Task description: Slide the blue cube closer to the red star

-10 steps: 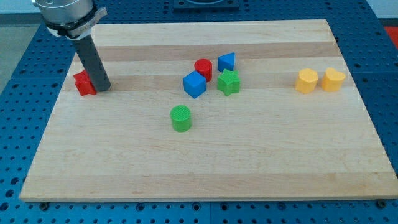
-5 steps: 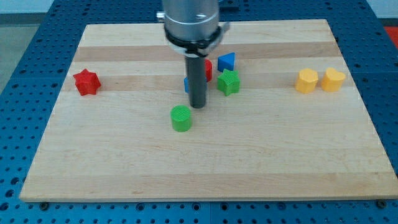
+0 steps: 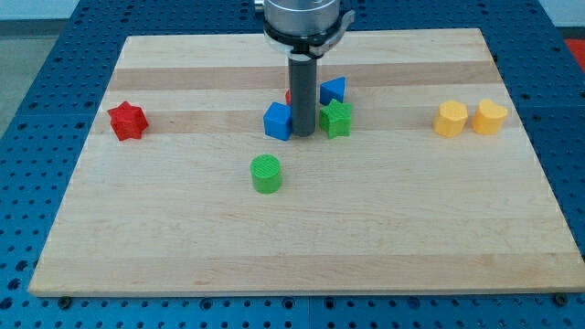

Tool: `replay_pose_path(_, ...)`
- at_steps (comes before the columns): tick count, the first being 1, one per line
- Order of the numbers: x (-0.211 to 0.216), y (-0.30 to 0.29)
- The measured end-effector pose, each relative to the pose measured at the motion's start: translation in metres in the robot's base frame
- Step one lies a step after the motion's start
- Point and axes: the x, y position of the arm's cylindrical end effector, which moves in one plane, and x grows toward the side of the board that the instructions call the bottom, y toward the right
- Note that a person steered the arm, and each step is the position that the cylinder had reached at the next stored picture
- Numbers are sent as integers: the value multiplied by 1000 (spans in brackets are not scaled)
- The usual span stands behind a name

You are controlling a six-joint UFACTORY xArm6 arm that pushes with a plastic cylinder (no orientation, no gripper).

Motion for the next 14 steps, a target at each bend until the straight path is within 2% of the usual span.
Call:
replay_pose_path(7,-38,-52)
replay_pose_path(9,-32,-78)
replay_pose_path(14,-4,-88)
